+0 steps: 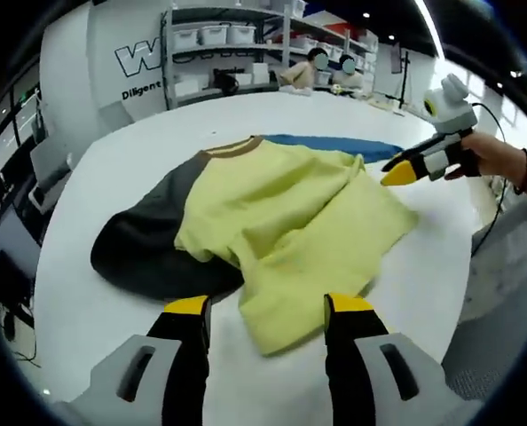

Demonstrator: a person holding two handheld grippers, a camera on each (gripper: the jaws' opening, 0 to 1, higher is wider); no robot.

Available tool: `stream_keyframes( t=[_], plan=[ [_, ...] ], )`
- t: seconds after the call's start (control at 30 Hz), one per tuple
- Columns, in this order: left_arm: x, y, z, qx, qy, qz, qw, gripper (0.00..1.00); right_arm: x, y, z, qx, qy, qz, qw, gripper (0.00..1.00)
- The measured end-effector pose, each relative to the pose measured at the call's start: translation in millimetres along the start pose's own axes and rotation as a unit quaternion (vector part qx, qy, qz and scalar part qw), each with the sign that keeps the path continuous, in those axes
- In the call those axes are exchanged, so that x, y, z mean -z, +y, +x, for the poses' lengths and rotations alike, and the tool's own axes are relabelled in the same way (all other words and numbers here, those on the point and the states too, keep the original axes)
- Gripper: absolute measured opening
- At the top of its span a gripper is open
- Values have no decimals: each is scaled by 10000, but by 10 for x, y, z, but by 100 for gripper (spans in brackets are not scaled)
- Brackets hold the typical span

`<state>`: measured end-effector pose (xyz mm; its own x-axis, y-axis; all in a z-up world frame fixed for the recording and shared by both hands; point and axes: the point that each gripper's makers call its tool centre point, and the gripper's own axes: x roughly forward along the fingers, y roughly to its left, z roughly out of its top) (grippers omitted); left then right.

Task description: Fold the garment on the visible template until the final outline fits inside the template.

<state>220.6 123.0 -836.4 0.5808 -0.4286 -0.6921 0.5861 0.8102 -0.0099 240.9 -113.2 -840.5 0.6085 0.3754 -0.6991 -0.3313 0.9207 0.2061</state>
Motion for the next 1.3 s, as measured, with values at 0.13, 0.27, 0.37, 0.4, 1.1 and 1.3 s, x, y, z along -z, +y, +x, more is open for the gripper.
stream_keyframes(
  t=[0.13, 0.27, 0.37, 0.4, 1.1, 1.3],
  plan=[
    [34, 5, -21, -18, 40, -60, 10000, 46, 64, 13, -1, -55, 51, 42, 10000, 49],
    [122, 5, -46, -33, 138, -78, 9999, 47, 201, 59, -41, -88, 219, -13, 9997, 49],
    [174, -5, -65, -26, 196, -27, 9998, 47, 282, 84, -67, -112, 340, -23, 9994, 49],
    [187, 5, -69, -50, 186, -44, 9998, 46, 310, 83, -75, -97, 376, -31, 9992, 49],
    [258, -10, 105, 172, 263, -392, 9987, 9, 529, 7, -88, 459, 749, -122, 9961, 12],
    [231, 3, 104, 166, 246, -500, 9983, 3, 507, -63, -76, 717, 805, -428, 9933, 0]
  ],
)
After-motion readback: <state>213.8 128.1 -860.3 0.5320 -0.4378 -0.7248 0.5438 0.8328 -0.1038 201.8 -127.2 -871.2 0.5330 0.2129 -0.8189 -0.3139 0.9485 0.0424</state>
